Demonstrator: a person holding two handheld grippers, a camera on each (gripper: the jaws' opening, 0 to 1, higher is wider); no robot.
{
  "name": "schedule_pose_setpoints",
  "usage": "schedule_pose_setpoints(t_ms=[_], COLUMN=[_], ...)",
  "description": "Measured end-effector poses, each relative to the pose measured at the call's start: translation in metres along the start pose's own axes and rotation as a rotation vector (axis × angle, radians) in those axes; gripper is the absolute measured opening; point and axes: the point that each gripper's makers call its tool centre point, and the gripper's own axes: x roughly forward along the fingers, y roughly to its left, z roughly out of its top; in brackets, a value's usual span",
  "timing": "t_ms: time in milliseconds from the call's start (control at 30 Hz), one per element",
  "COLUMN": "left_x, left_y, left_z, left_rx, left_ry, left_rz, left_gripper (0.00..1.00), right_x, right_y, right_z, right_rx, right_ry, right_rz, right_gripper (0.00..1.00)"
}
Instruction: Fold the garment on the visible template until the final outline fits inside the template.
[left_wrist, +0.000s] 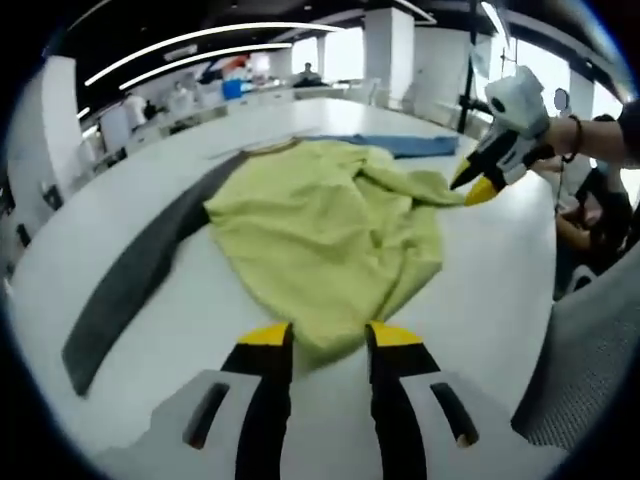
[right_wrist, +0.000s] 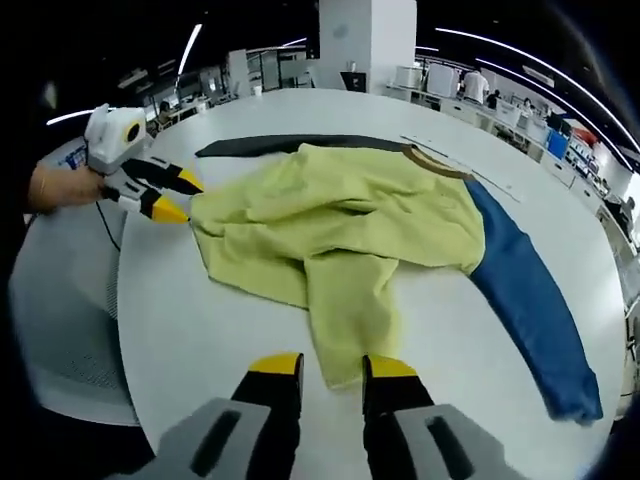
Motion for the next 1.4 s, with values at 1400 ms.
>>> schedule_pose_setpoints(t_ms=[1400], left_x=[-0.001], left_y=[-0.017], left_z=[0.102], left_rx=[0.121], left_ry=[-0.137], left_rz=[-0.091], left_gripper=[0.00], right_x=[-0.036], right_y=[-0.008], right_z=[0.021], right_rx=[0.019], right_ry=[-0.064], right_rz=[-0.046], right_gripper=[0.00])
